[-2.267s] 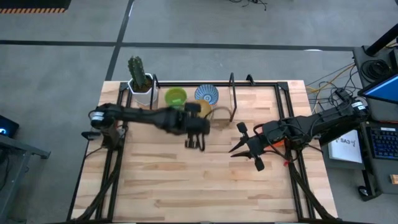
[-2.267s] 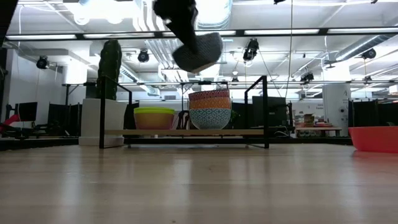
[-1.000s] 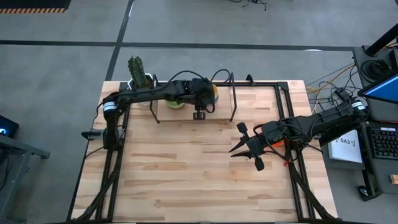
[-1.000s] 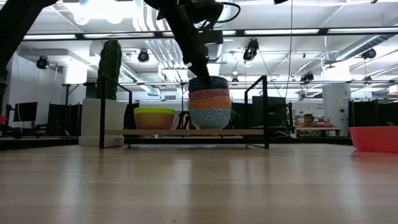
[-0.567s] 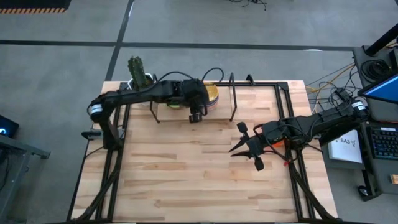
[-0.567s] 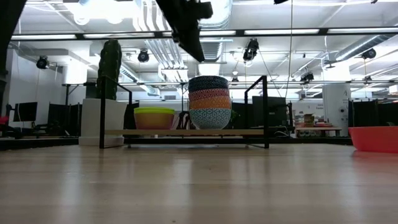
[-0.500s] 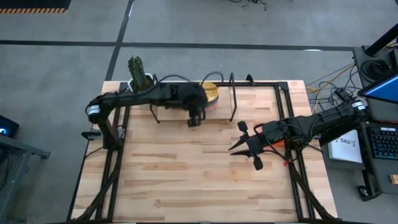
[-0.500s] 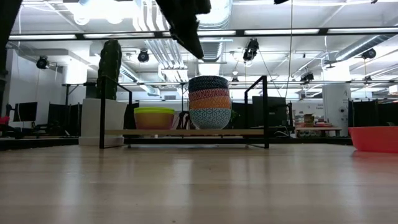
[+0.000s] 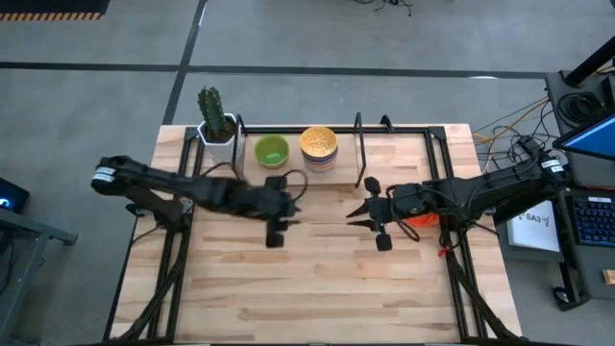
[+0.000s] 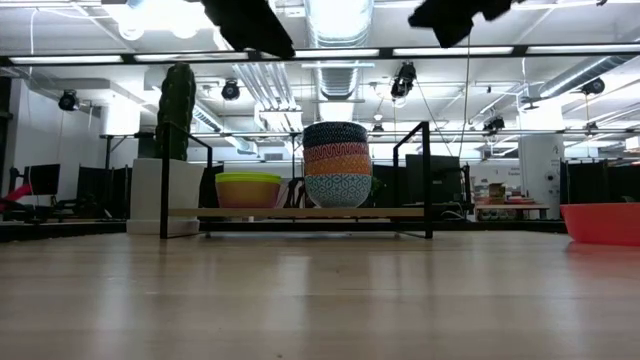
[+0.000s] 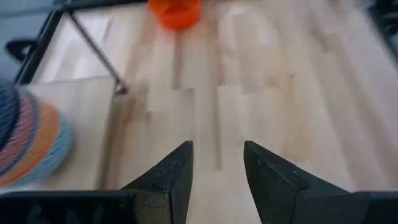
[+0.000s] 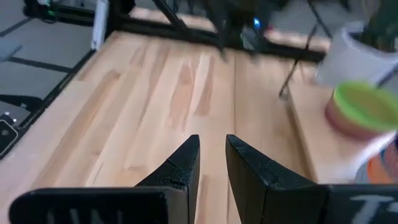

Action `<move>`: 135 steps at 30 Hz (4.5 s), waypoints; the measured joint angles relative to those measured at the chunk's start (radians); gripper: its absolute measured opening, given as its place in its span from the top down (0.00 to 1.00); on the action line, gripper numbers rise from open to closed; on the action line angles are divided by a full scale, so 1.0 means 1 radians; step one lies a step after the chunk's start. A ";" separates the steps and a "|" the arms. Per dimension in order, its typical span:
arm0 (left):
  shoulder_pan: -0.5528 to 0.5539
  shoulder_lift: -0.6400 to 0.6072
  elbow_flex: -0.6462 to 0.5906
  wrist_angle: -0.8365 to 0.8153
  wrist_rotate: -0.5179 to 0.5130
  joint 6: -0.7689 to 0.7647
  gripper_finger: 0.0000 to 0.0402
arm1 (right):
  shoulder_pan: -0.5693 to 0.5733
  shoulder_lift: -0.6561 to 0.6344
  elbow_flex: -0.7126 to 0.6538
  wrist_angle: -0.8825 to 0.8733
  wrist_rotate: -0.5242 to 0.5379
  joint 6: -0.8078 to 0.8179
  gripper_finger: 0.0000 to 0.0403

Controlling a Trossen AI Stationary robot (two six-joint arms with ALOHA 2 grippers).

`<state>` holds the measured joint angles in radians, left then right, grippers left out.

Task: Place and stack bowls onto a shelf
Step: Stack the orange bowl on top of the green bowl on the shelf

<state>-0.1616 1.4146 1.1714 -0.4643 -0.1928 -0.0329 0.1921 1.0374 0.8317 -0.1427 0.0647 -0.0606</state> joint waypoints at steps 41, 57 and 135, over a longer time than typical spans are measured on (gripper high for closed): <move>-0.092 -0.160 -0.160 0.125 -0.160 0.053 0.69 | -0.134 0.190 0.013 -1.078 0.122 1.351 0.71; -0.098 -0.162 -0.160 0.022 -0.165 -0.074 0.69 | -0.161 0.507 -0.001 -1.010 0.121 1.214 0.76; -0.281 -1.136 -0.625 0.160 -0.549 0.050 0.69 | -0.392 1.302 1.470 -0.521 0.224 -0.400 0.87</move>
<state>-0.4423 0.2790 0.5468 -0.3046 -0.7422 0.0170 -0.2003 2.3390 2.3016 -0.6639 0.2886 -0.4604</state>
